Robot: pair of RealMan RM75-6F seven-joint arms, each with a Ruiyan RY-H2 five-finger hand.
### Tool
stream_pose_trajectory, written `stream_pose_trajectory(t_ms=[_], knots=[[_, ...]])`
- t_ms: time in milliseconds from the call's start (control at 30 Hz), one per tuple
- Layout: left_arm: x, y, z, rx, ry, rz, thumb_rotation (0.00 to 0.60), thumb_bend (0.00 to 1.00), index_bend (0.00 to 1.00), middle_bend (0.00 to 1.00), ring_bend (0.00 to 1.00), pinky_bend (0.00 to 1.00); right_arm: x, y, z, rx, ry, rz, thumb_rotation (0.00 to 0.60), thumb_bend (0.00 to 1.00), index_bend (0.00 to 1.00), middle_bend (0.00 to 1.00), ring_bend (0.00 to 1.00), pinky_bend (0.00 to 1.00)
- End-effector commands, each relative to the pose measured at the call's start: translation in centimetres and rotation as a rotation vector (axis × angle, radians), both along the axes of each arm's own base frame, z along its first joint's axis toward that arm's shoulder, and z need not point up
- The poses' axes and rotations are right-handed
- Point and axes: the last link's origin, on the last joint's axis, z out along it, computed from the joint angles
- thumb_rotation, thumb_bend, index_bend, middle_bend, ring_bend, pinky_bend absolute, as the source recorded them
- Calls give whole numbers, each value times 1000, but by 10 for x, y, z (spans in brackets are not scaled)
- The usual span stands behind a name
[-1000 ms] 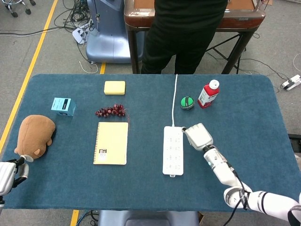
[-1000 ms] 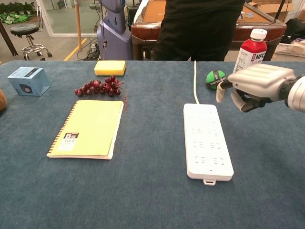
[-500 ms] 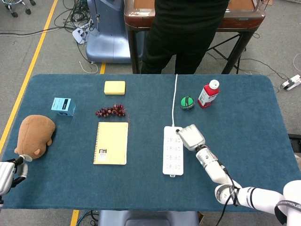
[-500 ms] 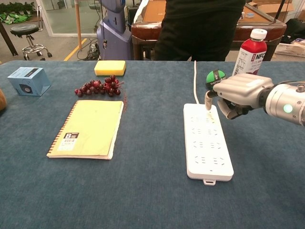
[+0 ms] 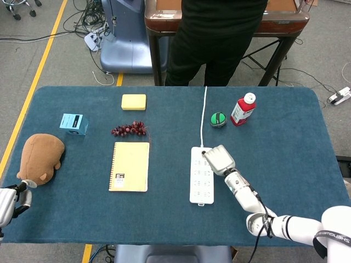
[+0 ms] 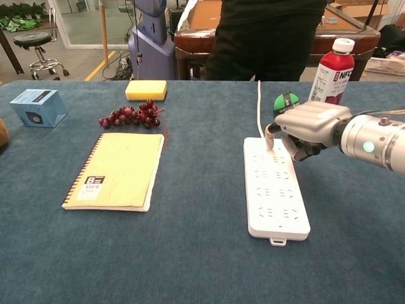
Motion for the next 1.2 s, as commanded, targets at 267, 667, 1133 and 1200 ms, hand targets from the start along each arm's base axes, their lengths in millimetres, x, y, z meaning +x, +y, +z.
stream_pose_trajectory(t_ms=[267, 667, 1133, 1200], knots=[[0, 0, 0, 1, -2, 0, 600, 605, 548, 784, 688, 906, 0, -1, -2, 1, 2, -7, 600, 829, 313, 927, 1000, 1000], [0, 0, 1, 2, -4, 0, 600, 606, 548, 784, 688, 906, -2, -6, -7, 9, 9, -19, 600, 829, 313, 927, 1000, 1000], [1, -1, 1, 0, -3, -1, 600, 606, 547, 784, 688, 906, 7, -3, 8, -19, -42, 12, 600, 829, 313, 927, 1000, 1000], [0, 0, 0, 0, -2, -1, 600, 605, 547, 784, 688, 906, 11, 0, 17, -37, -56, 29, 600, 828, 313, 927, 1000, 1000]])
